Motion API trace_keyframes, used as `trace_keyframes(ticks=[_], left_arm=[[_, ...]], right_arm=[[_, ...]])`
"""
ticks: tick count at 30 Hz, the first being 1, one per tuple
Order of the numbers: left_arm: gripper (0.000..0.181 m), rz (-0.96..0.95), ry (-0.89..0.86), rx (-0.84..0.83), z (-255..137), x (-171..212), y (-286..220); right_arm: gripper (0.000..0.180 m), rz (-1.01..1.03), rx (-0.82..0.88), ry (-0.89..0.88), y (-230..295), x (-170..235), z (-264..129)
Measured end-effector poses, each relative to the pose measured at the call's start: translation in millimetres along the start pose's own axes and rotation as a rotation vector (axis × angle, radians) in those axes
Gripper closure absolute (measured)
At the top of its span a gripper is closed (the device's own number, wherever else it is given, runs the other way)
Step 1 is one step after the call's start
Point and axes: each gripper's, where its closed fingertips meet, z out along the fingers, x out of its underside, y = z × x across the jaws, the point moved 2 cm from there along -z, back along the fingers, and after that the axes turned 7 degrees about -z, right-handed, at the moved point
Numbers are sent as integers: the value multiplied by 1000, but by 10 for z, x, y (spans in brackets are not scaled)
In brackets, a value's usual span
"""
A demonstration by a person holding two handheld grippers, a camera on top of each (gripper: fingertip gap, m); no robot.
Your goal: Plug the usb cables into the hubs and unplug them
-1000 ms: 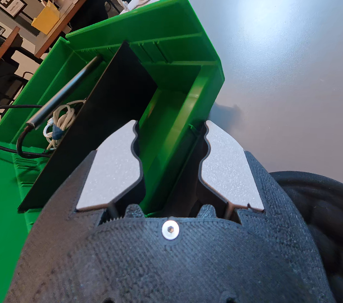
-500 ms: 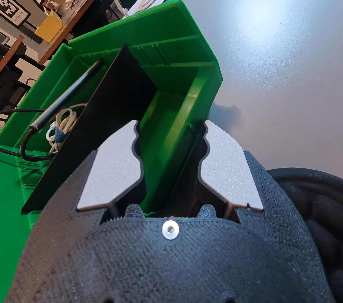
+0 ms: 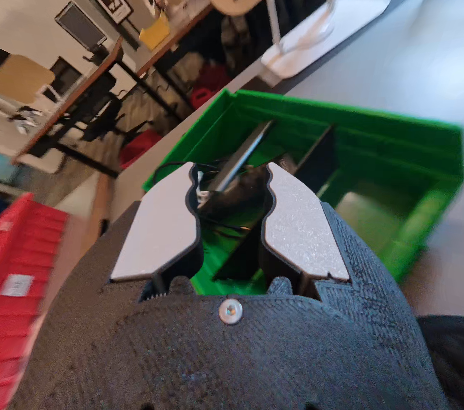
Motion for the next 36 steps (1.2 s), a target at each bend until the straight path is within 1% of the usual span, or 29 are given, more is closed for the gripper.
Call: trace_keyframes(ticks=[2,4,5,6,7,8,9,10,13,15,17,19,21,23,25,27,29,30,32,33,35,36], left_arm=[[131,198,155,-30,308,73,103],[129,398,390,-27,609,344,150],[135,517,492,-60,717,478,230],[148,626,565,-97,794,571,320],[159,678,595,-96,830,590,356],[164,692,589,-96,841,533,374],[165,692,594,-89,818,479,385],[165,676,588,-77,771,406,387],[169,544,389,-147,603,-79,482],[169,451,203,-198,419,-459,576],[169,321,-29,-188,165,-872,575],[169,124,-289,-56,-132,-1300,418],[170,-54,-500,153,-406,-1658,173],[170,-185,-640,380,-612,-1913,-128],[170,-268,-731,565,-757,-2088,-455],[169,-338,-784,743,-852,-2190,-822],[169,-409,-826,885,-897,-2213,-1178],[170,-465,-840,975,-913,-2200,-1355],[170,-609,-837,1159,-925,-2145,-1659],[170,-673,-826,1224,-912,-2117,-1778],[170,-743,-788,1265,-821,-2051,-1958],[170,-758,-770,1277,-763,-2007,-2025]], right_arm=[[149,-19,16,-5,-12,-12,-34],[150,-16,20,-14,-15,-25,-45],[150,-15,19,-14,-12,-25,-43],[150,-19,19,-10,-6,-19,-40],[151,-28,22,-5,-3,-11,-40],[151,-40,27,-1,0,-4,-44],[151,-52,31,2,4,1,-48],[152,-63,36,4,5,3,-53],[153,-71,56,-7,-15,-19,-61],[154,-66,70,-32,-33,-74,-71],[154,-59,79,-82,-24,-199,-107],[154,-56,62,-153,34,-428,-152],[154,-67,1,-227,158,-739,-171],[154,-94,-70,-283,293,-1057,-158],[152,-104,-204,-301,484,-1304,-90],[143,-39,-389,-331,708,-1494,-10],[132,59,-583,-384,938,-1616,47],[128,101,-639,-423,1009,-1658,74],[124,198,-713,-518,1076,-1713,98],[123,256,-759,-560,1092,-1722,78],[125,328,-862,-625,1130,-1717,-26],[130,353,-907,-646,1148,-1714,-87]])
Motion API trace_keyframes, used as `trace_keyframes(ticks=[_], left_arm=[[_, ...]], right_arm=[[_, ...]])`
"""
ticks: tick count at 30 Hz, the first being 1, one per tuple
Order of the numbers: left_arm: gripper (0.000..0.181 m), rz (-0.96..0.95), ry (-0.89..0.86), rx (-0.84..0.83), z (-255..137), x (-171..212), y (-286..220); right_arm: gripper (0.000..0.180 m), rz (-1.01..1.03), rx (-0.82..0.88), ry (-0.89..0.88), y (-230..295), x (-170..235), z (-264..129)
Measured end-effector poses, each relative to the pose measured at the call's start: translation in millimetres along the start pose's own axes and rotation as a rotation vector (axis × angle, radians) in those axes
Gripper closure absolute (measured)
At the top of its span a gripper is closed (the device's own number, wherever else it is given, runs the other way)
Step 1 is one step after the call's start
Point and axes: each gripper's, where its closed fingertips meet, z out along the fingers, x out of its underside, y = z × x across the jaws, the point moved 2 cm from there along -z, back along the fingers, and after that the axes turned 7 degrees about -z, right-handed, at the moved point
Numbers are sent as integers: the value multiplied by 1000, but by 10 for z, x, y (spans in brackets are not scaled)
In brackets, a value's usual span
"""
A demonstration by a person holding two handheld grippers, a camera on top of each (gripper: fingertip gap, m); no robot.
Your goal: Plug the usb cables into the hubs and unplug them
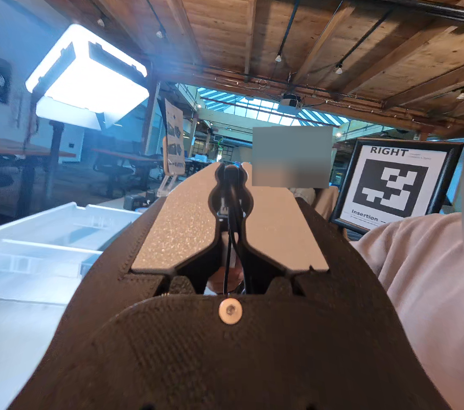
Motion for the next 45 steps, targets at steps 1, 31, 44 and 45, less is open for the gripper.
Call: trace_keyframes(ticks=[1,31,44,45], left_arm=[[170,-27,11,1,-6,88,58],[169,390,1015,5,-509,1381,245],[170,450,479,-205,-589,-67,201],[170,393,437,-191,-568,-94,243]], right_arm=[[133,27,-16,-14,32,-3,-9],[171,-88,138,764,119,853,-59],[172,-249,283,410,21,-690,-547],[172,-295,356,387,-77,-964,-627]])
